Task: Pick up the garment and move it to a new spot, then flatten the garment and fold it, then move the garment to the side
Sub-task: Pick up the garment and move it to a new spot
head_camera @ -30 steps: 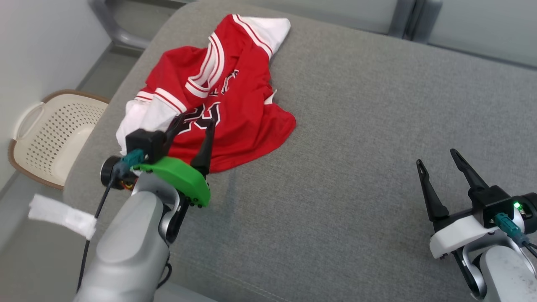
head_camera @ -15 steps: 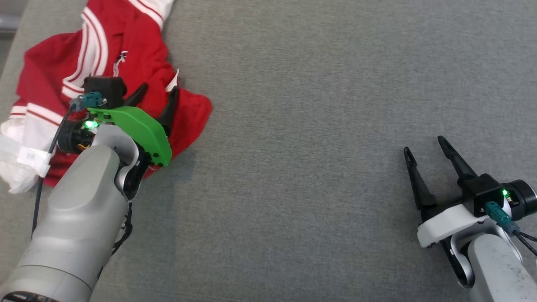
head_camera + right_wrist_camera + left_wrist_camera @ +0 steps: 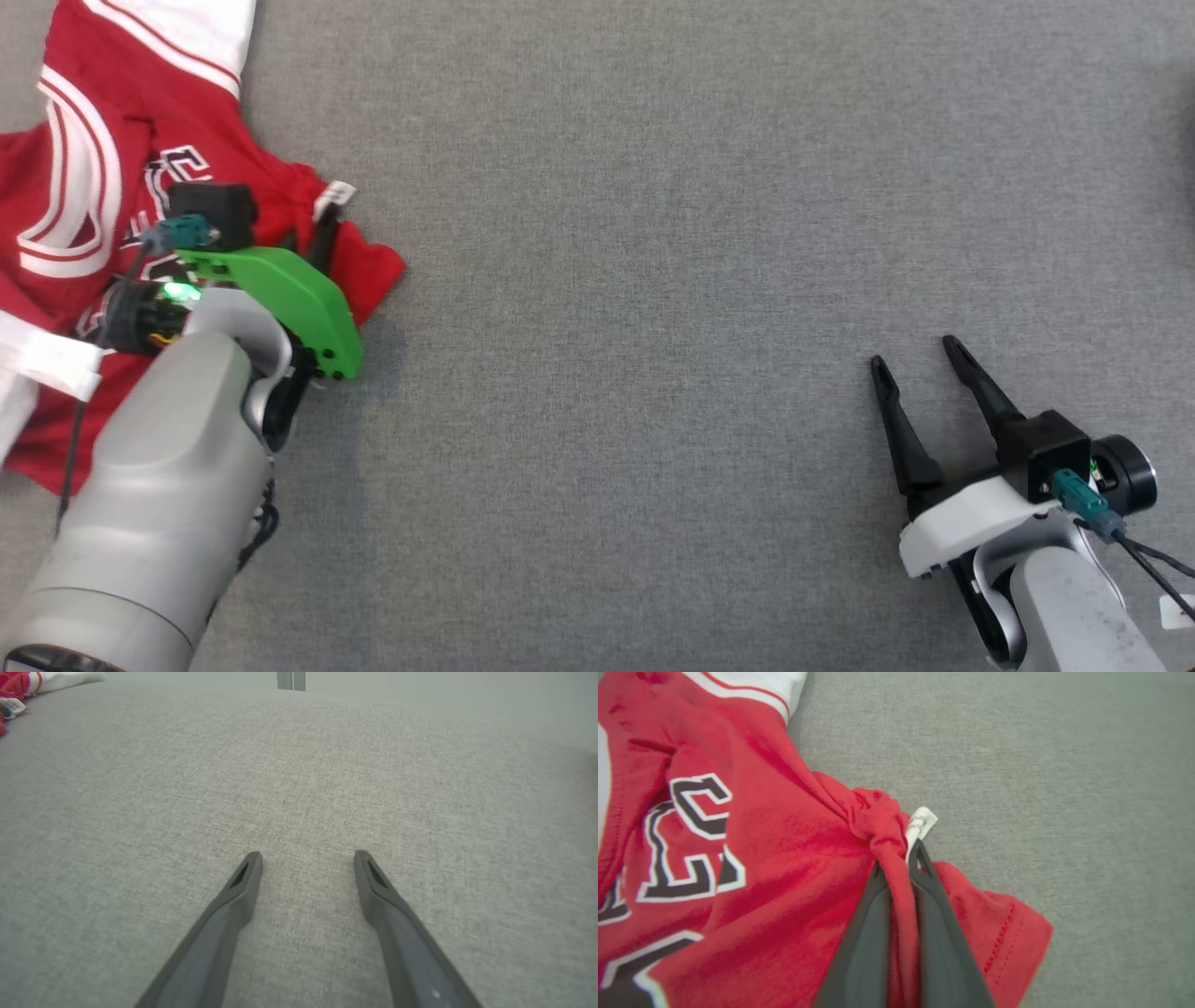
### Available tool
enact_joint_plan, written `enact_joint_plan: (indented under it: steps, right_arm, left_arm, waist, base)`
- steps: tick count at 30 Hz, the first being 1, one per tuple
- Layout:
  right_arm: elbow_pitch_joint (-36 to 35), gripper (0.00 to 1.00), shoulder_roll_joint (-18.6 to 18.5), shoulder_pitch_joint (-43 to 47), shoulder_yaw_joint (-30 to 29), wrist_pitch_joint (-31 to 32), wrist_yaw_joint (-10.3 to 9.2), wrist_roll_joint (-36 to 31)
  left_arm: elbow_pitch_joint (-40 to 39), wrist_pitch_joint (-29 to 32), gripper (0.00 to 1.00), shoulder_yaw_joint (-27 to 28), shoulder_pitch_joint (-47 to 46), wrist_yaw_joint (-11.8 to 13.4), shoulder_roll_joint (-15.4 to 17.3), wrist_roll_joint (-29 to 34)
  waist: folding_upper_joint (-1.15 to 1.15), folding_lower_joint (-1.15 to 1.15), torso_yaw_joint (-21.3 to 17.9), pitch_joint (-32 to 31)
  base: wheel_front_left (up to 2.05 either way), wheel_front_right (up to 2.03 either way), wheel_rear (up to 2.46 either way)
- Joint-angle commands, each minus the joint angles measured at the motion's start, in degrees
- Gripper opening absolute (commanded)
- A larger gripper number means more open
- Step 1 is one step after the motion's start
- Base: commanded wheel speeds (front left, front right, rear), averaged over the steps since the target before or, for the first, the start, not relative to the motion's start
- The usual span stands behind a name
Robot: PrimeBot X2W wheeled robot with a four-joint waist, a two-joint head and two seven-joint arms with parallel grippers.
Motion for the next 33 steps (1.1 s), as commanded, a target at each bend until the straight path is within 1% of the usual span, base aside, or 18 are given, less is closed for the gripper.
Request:
enact_joint_plan:
  steps: [1,3,7,10,14,16,19,21,23,24,25,26,27,29,31,33]
  right_arm:
    - [0.4,1.0,0.5,1.5,-0.4,-0.1,-0.08,0.6]
    - [0.7,1.0,1.0,2.4,-0.5,-0.1,-0.08,1.0]
    - [1.3,1.0,2.2,4.3,-0.9,-0.1,-0.08,1.7]
    - [1.8,1.0,3.1,5.1,-0.9,-0.1,-0.08,1.9]
    - [1.9,1.0,4.0,6.6,-2.0,-0.1,-0.08,2.3]
    - [1.9,1.0,4.2,7.4,-2.7,-0.1,-0.08,2.3]
    - [1.9,1.0,4.4,8.7,-4.2,-0.1,-0.08,2.2]
    - [2.1,1.0,4.8,9.5,-4.8,-0.2,-0.08,2.0]
    - [2.1,1.0,5.0,10.0,-5.5,-0.1,-0.08,2.0]
    - [2.0,1.0,5.1,10.4,-6.0,-0.1,-0.08,2.1]
    - [2.1,1.0,5.3,10.6,-6.2,-0.1,-0.08,2.0]
    - [2.2,1.0,5.5,10.9,-6.2,-0.1,-0.08,1.9]
    - [2.2,1.0,5.6,11.2,-6.4,-0.1,-0.08,1.8]
    - [2.4,1.0,5.7,11.4,-6.5,-0.1,-0.08,1.8]
    - [2.5,1.0,5.9,11.5,-6.5,-0.1,-0.08,1.7]
    - [2.7,1.0,6.0,12.1,-6.7,-0.1,-0.08,1.7]
  left_arm:
    - [-2.7,0.6,0.0,-1.4,1.8,-0.2,-0.2,-1.3]
    - [-7.8,1.9,0.0,-3.9,3.1,-0.3,0.6,-2.6]
    - [-21.2,5.0,0.0,-10.4,6.2,-0.3,2.1,-6.3]
    - [-32.1,7.3,0.0,-15.2,8.2,-0.2,4.6,-9.3]
    - [-44.3,9.2,0.0,-21.1,10.8,-0.2,6.6,-11.8]
    - [-48.5,9.5,0.0,-23.6,11.9,-0.2,7.7,-12.7]
    - [-52.6,9.3,0.0,-27.4,13.4,-0.2,8.1,-11.9]
    - [-53.8,9.4,0.0,-29.8,15.7,-0.2,8.4,-11.7]
    - [-54.0,9.0,0.0,-30.9,18.3,-0.2,8.7,-12.9]
    - [-53.0,8.3,0.0,-30.9,18.7,-0.2,9.3,-11.2]
    - [-52.0,7.5,0.1,-31.1,19.5,-0.1,9.3,-10.2]
    - [-50.7,6.0,0.48,-31.4,21.0,0.6,8.9,-9.4]
    - [-49.6,4.9,1.0,-31.4,22.4,1.2,8.4,-9.2]
    - [-46.9,1.0,1.0,-30.1,23.4,3.4,7.5,-7.8]
    - [-44.1,-3.1,1.0,-29.1,24.6,6.2,6.9,-6.5]
    - [-42.5,-6.0,1.0,-27.8,26.8,8.1,5.6,-6.1]
  waist:
    - [0.0,-0.01,0.2,-4.2]
    - [0.0,-0.01,0.1,-6.2]
    - [0.0,-0.01,-0.6,-10.0]
    - [0.0,-0.01,-1.8,-12.4]
    - [0.0,-0.01,-3.6,-14.3]
    - [0.0,-0.01,-4.5,-14.9]
    - [0.0,-0.01,-5.5,-15.5]
    - [0.0,-0.01,-6.5,-15.9]
    - [0.0,-0.01,-7.2,-15.9]
    - [0.0,-0.01,-7.5,-15.9]
    - [0.0,-0.01,-7.6,-15.9]
    - [0.0,-0.01,-7.8,-15.9]
    - [0.0,-0.01,-7.9,-15.9]
    - [0.0,-0.01,-8.0,-15.9]
    - [0.0,-0.01,-8.1,-16.1]
    - [0.0,-0.01,-8.0,-16.7]
  base:
    - [0.0,0.0,0.0]
    - [0.0,0.0,0.0]
    - [0.0,0.0,0.0]
    - [0.0,0.0,0.0]
    - [0.0,0.0,0.0]
    - [0.0,0.0,0.0]
    - [0.0,0.0,0.0]
    - [0.0,0.0,0.0]
    - [0.0,0.0,0.0]
    - [0.0,0.0,0.0]
    - [0.0,0.0,0.0]
    - [0.0,0.0,0.0]
    - [0.0,0.0,0.0]
    - [0.0,0.0,0.0]
    - [0.0,0.0,0.0]
    - [0.0,0.0,0.0]
